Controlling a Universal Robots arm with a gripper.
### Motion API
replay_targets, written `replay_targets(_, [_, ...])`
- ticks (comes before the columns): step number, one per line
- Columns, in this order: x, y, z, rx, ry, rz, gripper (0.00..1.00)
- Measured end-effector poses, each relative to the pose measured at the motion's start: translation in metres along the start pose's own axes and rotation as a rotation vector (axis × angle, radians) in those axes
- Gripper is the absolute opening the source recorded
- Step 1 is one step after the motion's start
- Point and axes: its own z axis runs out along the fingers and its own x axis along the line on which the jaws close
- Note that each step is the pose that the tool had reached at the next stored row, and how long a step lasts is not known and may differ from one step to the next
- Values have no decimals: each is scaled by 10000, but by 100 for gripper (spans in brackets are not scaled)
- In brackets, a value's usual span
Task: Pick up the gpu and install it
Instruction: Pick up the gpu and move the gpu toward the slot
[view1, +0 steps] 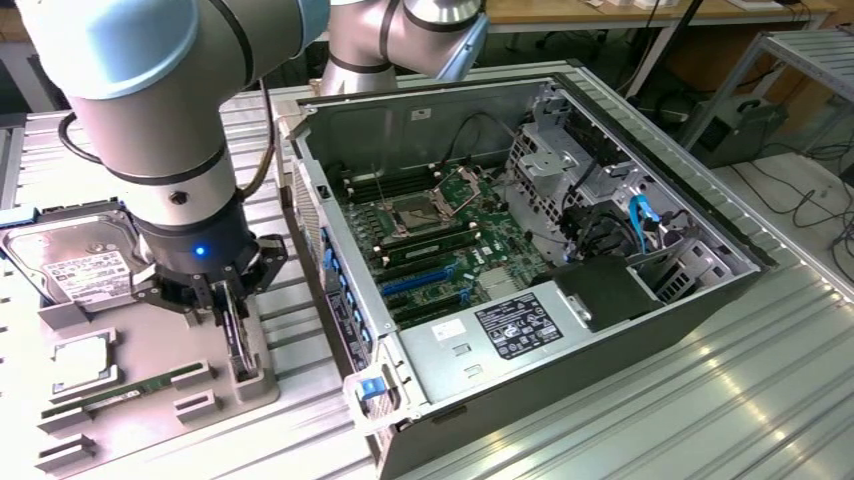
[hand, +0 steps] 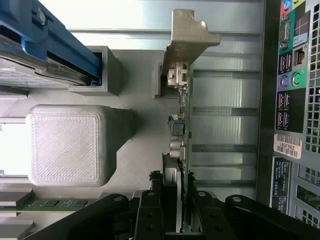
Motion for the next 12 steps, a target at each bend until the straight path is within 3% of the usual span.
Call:
replay_targets(5, [-3,1,-186,-3,1,0,27])
replay_targets(7, [-6,2,-358,-3,1,0,27])
replay_targets(8, [-6,3,-373,678,11,-11,27])
replay_targets(9, [-8,3,-455,744,12,-12,27])
replay_targets(12, [-8,4,-496,744,13,-12,27])
